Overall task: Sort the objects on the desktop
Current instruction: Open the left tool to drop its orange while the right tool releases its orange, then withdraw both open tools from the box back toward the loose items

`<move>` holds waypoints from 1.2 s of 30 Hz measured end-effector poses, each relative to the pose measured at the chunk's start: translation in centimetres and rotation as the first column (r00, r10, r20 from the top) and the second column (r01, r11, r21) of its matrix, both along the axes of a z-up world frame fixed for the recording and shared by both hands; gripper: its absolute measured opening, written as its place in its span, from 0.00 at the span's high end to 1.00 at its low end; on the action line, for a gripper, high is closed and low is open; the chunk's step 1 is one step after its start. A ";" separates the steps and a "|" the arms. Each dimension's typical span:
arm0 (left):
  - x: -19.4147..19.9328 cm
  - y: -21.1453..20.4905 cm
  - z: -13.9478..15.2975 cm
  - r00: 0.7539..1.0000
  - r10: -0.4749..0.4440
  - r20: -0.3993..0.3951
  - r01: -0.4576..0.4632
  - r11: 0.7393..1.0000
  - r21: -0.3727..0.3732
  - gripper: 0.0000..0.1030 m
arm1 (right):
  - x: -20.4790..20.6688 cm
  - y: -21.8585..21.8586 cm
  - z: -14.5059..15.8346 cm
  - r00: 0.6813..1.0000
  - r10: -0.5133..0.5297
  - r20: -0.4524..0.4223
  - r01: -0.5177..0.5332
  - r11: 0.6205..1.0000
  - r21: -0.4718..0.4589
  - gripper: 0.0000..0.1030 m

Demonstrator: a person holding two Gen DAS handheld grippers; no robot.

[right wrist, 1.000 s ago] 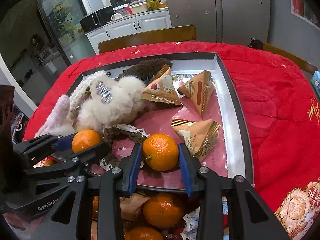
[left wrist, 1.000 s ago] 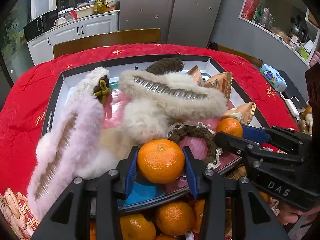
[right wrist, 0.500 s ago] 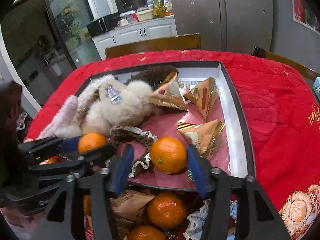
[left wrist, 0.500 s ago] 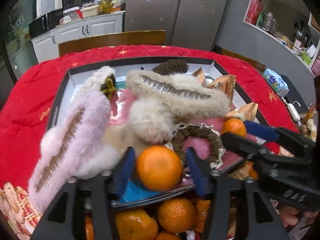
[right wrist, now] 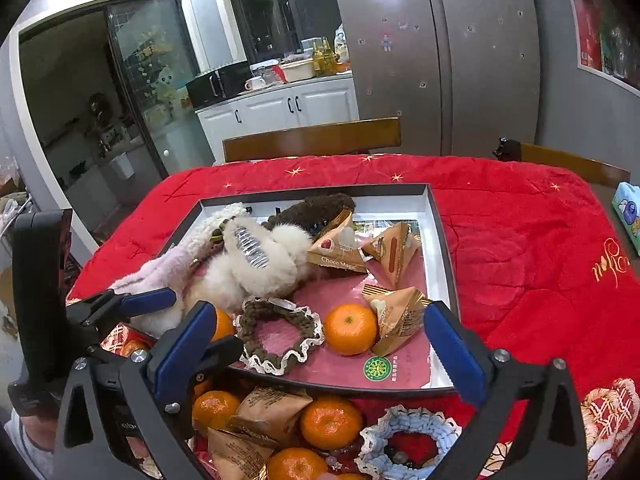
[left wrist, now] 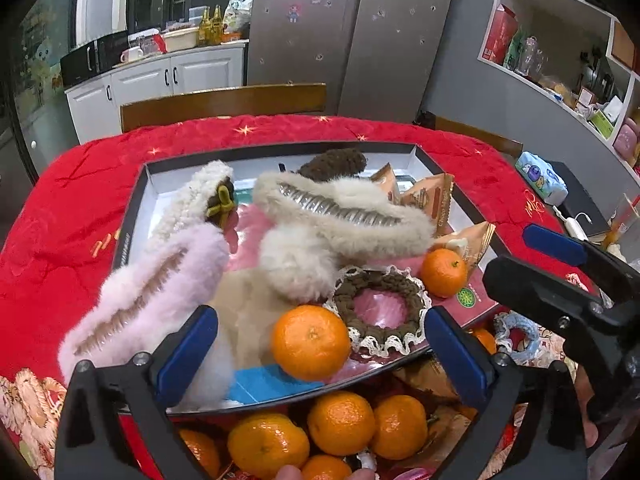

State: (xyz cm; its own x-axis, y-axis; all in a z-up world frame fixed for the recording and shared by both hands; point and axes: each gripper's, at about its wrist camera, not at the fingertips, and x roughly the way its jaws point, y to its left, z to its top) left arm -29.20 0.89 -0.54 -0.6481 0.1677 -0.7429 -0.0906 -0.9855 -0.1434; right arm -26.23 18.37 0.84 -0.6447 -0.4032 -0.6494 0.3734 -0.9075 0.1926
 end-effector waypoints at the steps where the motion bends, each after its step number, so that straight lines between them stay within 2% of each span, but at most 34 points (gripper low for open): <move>1: -0.1 0.0 0.0 1.000 0.001 -0.002 -0.001 1.000 0.001 0.00 | 0.0 0.1 0.0 1.000 -0.001 0.002 0.001 1.000 -0.001 0.00; 9: 0.0 0.0 1.2 1.000 0.011 -0.028 -0.011 1.000 0.000 0.00 | 0.2 0.8 0.7 1.000 -0.028 -0.003 0.028 1.000 -0.008 0.00; 15: 1.3 -0.3 3.9 0.997 0.016 -0.069 -0.016 1.000 -0.004 0.00 | 1.0 1.4 2.6 0.999 -0.049 -0.019 0.048 0.998 -0.048 0.00; 23: 5.0 -1.1 7.7 0.989 0.010 -0.146 -0.012 1.000 -0.018 0.00 | 3.9 1.5 5.9 0.998 -0.028 -0.063 0.021 0.995 -0.098 0.00; 36: 13.0 -3.0 11.8 0.968 0.019 -0.251 -0.034 0.998 -0.058 0.00 | 9.8 2.9 8.4 0.990 -0.073 -0.122 0.059 0.992 -0.113 0.00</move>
